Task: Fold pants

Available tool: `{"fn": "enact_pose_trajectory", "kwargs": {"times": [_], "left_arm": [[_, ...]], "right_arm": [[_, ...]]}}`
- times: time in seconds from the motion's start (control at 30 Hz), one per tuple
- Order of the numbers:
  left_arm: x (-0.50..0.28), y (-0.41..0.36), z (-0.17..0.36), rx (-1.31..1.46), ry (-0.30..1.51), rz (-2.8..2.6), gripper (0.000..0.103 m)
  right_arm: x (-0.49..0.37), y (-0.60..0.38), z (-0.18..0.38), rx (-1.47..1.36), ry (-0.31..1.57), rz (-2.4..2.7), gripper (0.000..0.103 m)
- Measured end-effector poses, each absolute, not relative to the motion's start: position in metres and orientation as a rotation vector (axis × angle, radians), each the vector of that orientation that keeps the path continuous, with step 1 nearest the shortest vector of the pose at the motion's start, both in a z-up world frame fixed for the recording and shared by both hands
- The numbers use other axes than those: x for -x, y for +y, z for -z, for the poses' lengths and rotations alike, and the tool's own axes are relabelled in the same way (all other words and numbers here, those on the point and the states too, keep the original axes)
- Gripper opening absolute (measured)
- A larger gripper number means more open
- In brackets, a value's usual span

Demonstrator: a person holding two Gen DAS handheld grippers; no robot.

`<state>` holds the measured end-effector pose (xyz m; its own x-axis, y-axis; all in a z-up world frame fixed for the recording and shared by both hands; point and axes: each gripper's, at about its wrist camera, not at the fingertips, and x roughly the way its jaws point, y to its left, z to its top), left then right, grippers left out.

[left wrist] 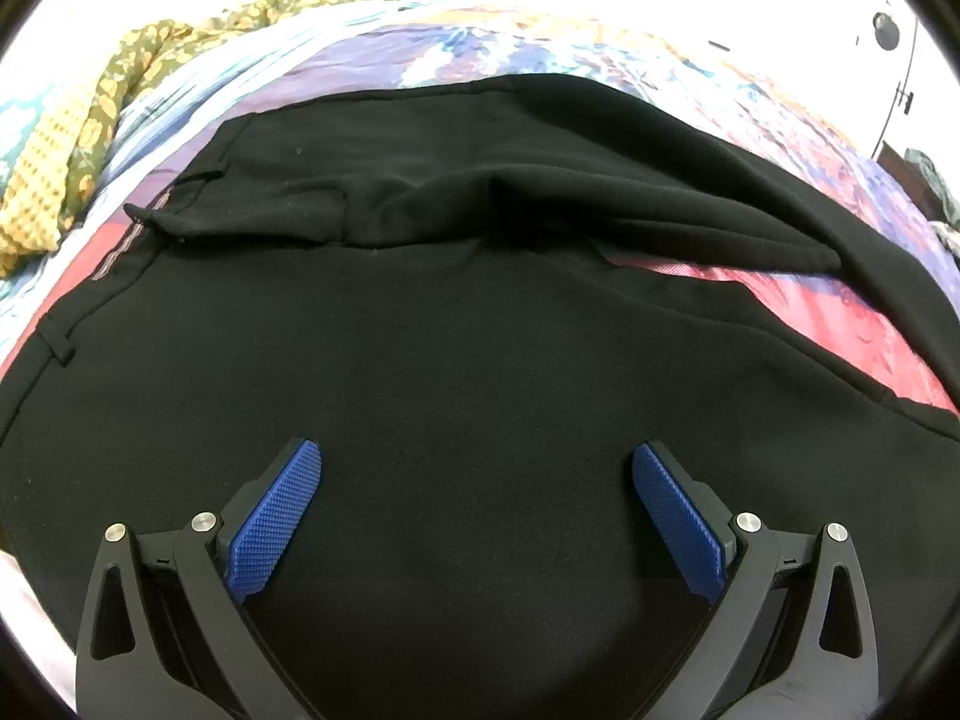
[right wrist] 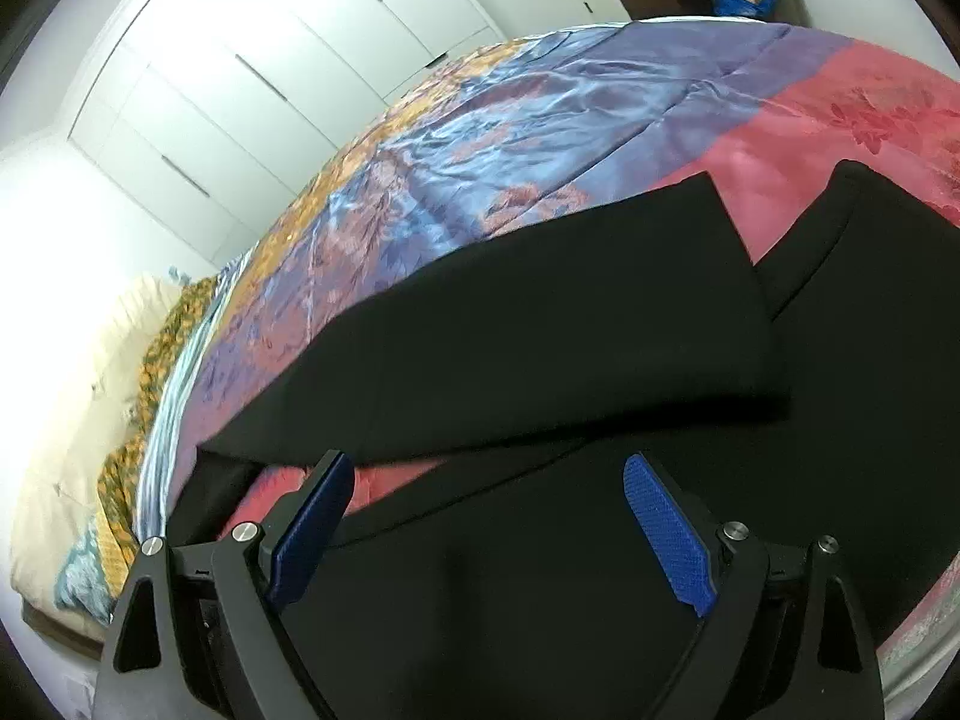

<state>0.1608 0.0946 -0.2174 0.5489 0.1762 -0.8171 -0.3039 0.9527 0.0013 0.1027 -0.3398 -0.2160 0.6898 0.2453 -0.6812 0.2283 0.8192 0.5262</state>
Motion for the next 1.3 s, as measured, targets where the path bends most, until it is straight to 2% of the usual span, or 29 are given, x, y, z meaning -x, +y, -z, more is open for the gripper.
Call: {"fn": "enact_pose_trajectory", "kwargs": {"times": [0.23, 0.37, 0.43, 0.5, 0.53, 0.67, 0.77, 0.9, 1.1, 1.3], "left_arm": [[-0.16, 0.095, 0.217, 0.147, 0.946, -0.285, 0.103], [-0.16, 0.095, 0.218, 0.146, 0.944, -0.285, 0.103], [-0.16, 0.095, 0.218, 0.145, 0.944, -0.286, 0.103], [-0.16, 0.094, 0.217, 0.145, 0.946, -0.286, 0.103], [-0.161, 0.094, 0.216, 0.145, 0.955, -0.284, 0.103], [-0.169, 0.101, 0.197, 0.226, 1.061, -0.169, 0.102], [-0.183, 0.124, 0.17, 0.477, 1.018, -0.019, 0.102], [-0.241, 0.158, 0.152, 0.696, 0.986, 0.062, 0.102], [-0.346, 0.186, 0.165, 0.86, 1.032, 0.057, 0.102], [-0.383, 0.19, 0.192, 0.99, 1.104, -0.024, 0.1]], "right_arm": [[-0.109, -0.387, 0.225, -0.86, 0.744, 0.19, 0.09], [-0.108, -0.403, 0.231, -0.985, 0.712, 0.189, 0.084], [-0.107, -0.41, 0.235, -1.026, 0.707, 0.206, 0.069], [-0.112, -0.415, 0.241, -1.017, 0.76, 0.224, 0.015], [-0.115, -0.416, 0.244, -0.994, 0.799, 0.235, 0.011], [-0.119, -0.404, 0.218, -0.859, 0.794, 0.163, 0.009], [-0.116, -0.392, 0.179, -0.786, 0.738, 0.03, 0.009], [-0.109, -0.378, 0.122, -0.707, 0.652, -0.138, 0.009], [-0.084, -0.367, 0.067, -0.695, 0.561, -0.309, 0.009], [-0.047, -0.369, 0.05, -0.72, 0.49, -0.473, 0.009]]}}
